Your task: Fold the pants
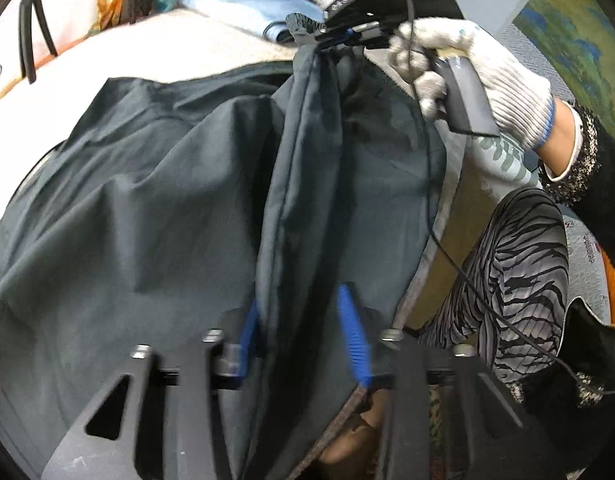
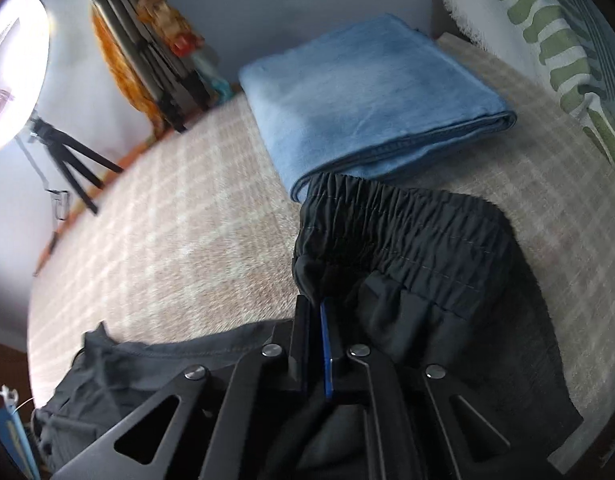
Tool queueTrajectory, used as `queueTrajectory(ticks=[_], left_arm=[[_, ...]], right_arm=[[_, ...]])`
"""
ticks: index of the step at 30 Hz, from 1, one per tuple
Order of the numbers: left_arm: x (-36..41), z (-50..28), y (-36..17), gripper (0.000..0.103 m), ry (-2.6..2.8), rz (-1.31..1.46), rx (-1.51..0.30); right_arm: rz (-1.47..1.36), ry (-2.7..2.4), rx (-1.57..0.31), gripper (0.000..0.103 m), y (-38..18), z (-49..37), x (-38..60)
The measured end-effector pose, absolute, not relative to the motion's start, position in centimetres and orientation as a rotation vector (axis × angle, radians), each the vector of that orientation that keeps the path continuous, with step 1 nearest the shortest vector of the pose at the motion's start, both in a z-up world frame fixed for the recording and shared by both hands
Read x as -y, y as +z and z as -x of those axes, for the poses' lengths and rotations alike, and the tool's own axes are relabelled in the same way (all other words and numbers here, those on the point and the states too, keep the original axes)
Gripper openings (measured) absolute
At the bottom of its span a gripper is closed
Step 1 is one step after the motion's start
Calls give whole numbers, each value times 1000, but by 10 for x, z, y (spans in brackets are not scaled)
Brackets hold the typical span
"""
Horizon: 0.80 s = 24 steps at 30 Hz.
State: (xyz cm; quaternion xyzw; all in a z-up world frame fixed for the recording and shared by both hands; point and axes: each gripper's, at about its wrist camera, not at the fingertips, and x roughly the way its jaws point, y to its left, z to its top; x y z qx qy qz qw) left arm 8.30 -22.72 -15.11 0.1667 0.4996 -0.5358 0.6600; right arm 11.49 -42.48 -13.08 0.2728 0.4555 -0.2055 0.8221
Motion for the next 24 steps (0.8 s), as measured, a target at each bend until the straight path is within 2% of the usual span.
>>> queueTrajectory(ticks=[1,4,12,13,15,16,17,18,21,23,24], left_arm=[[226,-82,-150,19,-1219,-377,-1113],[223,-82,-151,10,-1227,-388,-1083],[218,-74,-153,8,-1212,-455,-1009],[216,-74,-152,8,-1213,-453,-995],[219,-76,-149,8,-1221,-453,-981],[222,-74,-148,8,-1224,-454,-981],[225,-70,-148,8,-1227,-458,-985],[229,-65,-148,8,-1229,-463,-988],[234,-62,-153,8,-1235,-477,-1007],[236,-61,-156,8,-1238,-485,-1015],[236,-60,-156,8,-1240,-489,-1015]], right_arm=[[-577,-430,-955,1,-128,-108,424],[-593,-407,-901,0,-115,-83,424],[-631,-392,-804,0,-103,-21,424],[-626,-370,-810,5,-104,-19,424],[-642,-351,-829,8,-105,-23,428],[-656,-343,-841,19,-104,-26,429],[-661,-333,-851,37,-103,-31,428],[-646,-323,-861,42,-102,-39,424],[-587,-298,-917,47,-101,-69,409],[-581,-292,-971,57,-106,-95,400],[-563,-310,-996,57,-110,-108,395]])
